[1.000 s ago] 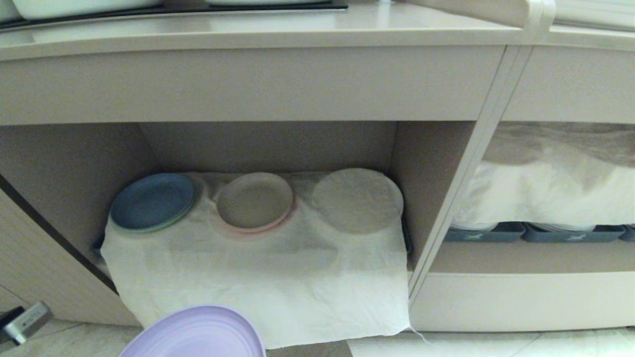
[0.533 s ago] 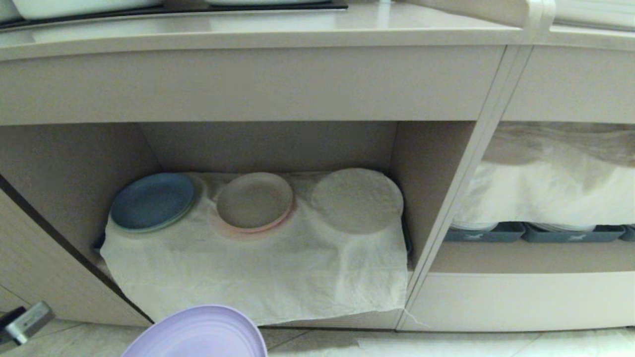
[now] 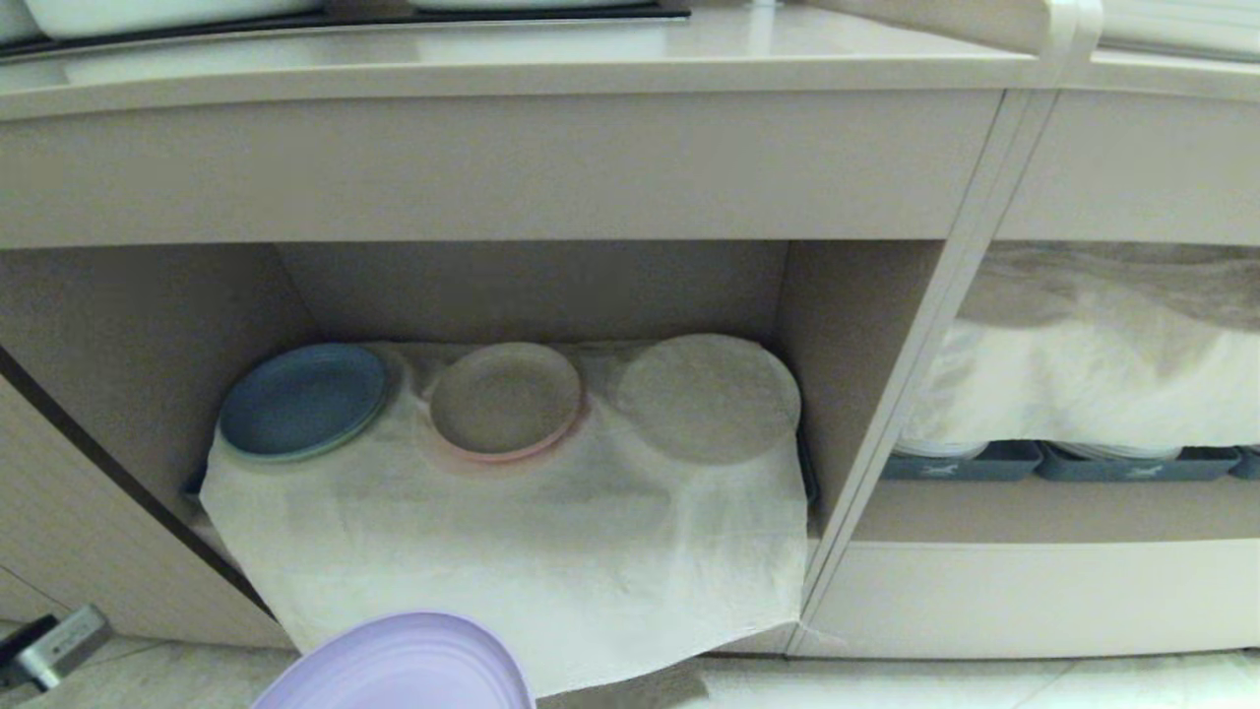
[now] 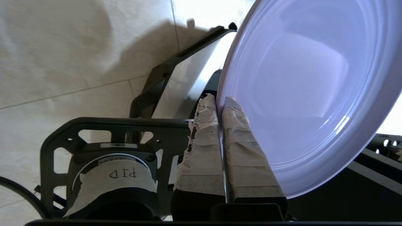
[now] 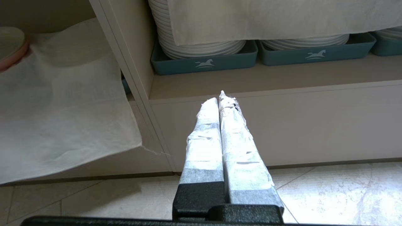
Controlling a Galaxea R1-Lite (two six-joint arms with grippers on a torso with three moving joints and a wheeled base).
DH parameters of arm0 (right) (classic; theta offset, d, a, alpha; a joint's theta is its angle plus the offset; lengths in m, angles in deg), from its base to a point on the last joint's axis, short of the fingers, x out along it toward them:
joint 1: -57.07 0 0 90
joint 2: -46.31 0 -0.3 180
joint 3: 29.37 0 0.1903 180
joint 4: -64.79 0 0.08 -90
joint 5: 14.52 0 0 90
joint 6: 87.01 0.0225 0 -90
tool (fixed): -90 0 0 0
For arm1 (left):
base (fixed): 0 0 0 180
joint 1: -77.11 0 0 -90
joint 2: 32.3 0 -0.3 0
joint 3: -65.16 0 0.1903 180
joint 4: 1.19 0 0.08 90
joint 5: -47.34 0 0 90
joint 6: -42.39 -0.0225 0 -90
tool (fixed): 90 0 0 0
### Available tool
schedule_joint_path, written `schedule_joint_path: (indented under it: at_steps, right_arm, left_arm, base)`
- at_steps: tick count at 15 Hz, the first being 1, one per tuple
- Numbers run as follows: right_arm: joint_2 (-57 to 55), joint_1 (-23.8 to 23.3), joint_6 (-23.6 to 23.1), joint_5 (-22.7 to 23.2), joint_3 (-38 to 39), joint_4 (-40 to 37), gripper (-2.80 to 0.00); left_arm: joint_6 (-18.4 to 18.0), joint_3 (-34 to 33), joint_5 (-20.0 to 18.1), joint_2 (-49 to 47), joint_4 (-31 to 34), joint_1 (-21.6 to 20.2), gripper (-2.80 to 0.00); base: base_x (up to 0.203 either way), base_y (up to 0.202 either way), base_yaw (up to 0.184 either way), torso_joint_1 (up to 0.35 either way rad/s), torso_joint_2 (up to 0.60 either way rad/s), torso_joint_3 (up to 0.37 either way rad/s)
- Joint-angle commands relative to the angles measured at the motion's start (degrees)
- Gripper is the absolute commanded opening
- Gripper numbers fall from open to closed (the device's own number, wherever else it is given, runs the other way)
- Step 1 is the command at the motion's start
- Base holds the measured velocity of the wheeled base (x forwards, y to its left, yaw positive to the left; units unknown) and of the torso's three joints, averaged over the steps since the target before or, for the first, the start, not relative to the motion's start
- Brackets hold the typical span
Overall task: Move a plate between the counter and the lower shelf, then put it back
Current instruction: Put the plate in the cupboard
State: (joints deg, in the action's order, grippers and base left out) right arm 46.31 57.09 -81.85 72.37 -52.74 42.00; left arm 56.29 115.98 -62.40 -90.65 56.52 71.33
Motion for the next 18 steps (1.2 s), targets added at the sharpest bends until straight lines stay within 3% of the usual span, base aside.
schedule_joint_path:
  at_steps: [1, 15, 18]
  right_arm:
    - [0.0, 0.1, 0.0, -0.1, 0.0, 0.0, -2.8]
    - [0.0, 0.1, 0.0, -0.1, 0.0, 0.0, -2.8]
    - [0.0, 0.0, 0.0, -0.1, 0.0, 0.0, -2.8]
  left_arm:
    - [0.1, 0.0, -0.2, -0.1, 0.2, 0.0, -2.8]
    - [0.0, -0.2, -0.4, -0.2, 0.2, 0.0, -2.8]
    - [0.0, -0.4, -0.5, -0.2, 0.2, 0.0, -2.8]
  base:
    - [0.0, 0.0, 0.0, 0.0, 0.0, 0.0]
    - [0.0, 0.0, 0.0, 0.0, 0.0, 0.0]
    - [0.001, -0.164, 0.002, 0.002, 0.0, 0.002]
